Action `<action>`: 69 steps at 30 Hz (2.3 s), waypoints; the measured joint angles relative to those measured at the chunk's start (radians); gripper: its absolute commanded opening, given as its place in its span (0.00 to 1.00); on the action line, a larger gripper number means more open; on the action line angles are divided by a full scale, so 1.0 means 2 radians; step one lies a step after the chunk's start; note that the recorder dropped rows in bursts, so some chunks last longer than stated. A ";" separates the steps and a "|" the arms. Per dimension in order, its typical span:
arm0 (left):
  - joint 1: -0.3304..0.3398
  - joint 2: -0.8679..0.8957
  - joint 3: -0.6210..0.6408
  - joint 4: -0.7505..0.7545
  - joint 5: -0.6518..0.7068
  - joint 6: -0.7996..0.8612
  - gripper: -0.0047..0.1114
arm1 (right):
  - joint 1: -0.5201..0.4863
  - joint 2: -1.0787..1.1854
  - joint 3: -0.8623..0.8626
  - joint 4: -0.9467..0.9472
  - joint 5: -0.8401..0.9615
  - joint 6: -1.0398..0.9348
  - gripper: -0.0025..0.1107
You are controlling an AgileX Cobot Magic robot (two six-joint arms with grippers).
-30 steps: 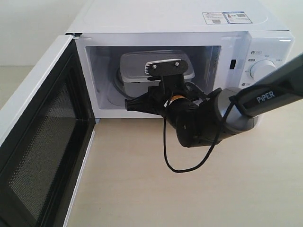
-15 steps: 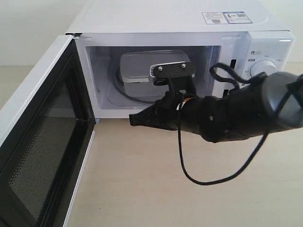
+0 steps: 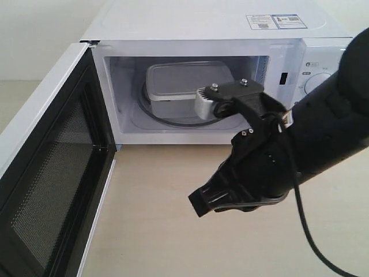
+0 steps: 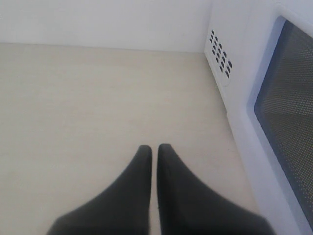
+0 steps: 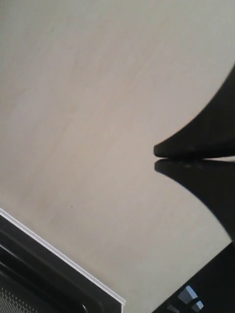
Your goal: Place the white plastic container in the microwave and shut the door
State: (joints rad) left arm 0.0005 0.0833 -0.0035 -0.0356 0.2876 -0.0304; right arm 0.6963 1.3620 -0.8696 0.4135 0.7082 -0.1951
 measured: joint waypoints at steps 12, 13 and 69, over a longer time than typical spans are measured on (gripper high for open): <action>0.000 0.000 0.000 0.000 0.000 0.000 0.08 | 0.000 -0.124 0.013 -0.003 0.053 -0.001 0.02; 0.000 0.000 0.000 0.000 0.000 0.000 0.08 | 0.000 -0.133 0.022 -0.003 0.052 -0.001 0.02; 0.000 0.000 0.000 0.000 0.000 0.000 0.08 | -0.367 -0.677 0.337 -0.033 -0.250 -0.023 0.02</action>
State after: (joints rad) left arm 0.0005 0.0833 -0.0035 -0.0356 0.2876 -0.0304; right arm -0.0381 0.0087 -0.1962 0.3477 0.2079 -0.2404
